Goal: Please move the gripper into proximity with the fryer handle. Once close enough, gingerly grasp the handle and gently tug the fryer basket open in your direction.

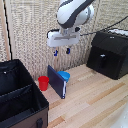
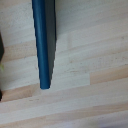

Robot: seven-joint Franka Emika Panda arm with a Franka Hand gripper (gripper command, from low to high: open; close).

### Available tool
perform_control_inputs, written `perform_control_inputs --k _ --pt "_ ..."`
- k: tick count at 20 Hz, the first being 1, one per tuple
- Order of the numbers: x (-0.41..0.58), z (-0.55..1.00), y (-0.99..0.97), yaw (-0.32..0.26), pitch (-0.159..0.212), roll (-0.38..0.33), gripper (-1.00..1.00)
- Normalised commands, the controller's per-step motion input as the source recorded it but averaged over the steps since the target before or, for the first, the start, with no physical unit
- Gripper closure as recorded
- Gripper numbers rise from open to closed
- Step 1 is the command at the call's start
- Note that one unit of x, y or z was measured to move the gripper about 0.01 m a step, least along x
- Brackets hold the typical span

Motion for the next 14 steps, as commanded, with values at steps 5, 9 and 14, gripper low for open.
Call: perform_control_inputs --k 5,9,14 --pt "0.011 0.00 0.02 -0.358 -0.018 -0.002 -1.00" --pt "0.036 0.00 -0.03 -0.375 -0.014 -0.004 -1.00" --pt "0.031 0.00 0.00 -0.363 -0.040 -0.053 -1.00"
